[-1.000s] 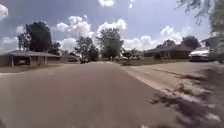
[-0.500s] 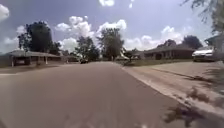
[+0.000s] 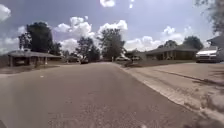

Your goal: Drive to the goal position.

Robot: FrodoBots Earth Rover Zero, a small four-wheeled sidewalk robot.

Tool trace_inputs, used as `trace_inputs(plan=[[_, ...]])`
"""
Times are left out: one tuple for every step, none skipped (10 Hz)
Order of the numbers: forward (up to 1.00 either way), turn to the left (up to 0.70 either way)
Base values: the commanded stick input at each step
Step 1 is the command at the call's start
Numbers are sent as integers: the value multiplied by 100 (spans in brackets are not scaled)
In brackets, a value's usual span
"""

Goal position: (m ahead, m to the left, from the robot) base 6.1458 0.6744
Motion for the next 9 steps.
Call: trace_inputs(plan=[[70,0],[70,0],[70,0],[70,0],[70,0],[70,0],[70,0],[70,0],[70,0]])
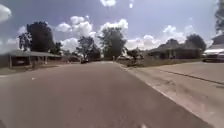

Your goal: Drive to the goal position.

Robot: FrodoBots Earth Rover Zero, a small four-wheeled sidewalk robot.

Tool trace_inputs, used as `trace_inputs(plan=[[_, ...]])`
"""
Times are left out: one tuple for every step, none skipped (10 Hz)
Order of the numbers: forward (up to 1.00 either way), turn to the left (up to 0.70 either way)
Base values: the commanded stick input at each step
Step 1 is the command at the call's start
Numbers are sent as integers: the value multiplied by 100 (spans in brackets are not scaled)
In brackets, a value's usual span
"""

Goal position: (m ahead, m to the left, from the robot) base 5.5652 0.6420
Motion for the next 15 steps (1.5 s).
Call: trace_inputs(plan=[[70,0],[70,0],[70,0],[70,0],[70,0],[70,0],[70,0],[70,0],[70,0],[70,0],[70,0],[70,0],[70,0],[70,0],[70,0]])
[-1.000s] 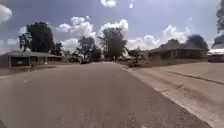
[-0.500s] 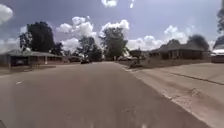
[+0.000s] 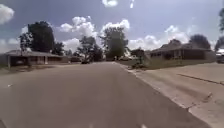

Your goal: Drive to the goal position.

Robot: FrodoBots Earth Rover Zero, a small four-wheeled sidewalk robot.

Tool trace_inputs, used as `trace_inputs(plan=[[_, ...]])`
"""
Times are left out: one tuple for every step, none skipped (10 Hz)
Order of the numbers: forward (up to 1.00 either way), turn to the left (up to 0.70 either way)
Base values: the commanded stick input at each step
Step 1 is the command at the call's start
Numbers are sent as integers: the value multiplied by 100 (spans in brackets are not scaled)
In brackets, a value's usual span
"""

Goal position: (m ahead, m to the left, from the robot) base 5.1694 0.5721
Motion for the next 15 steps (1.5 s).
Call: trace_inputs(plan=[[70,0],[70,0],[70,0],[70,0],[70,0],[70,0],[70,0],[70,0],[70,0],[70,0],[70,0],[70,0],[70,0],[70,0],[70,0]])
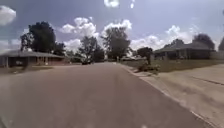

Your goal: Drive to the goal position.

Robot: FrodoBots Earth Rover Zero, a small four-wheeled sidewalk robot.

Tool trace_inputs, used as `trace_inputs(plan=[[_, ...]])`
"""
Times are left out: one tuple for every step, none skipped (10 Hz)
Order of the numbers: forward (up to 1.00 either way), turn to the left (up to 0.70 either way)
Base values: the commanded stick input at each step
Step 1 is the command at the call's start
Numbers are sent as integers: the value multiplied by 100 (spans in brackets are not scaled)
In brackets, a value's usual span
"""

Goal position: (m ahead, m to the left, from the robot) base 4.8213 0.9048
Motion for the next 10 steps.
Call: trace_inputs(plan=[[70,0],[70,0],[70,0],[70,0],[70,0],[70,0],[70,0],[70,0],[70,0],[70,0]])
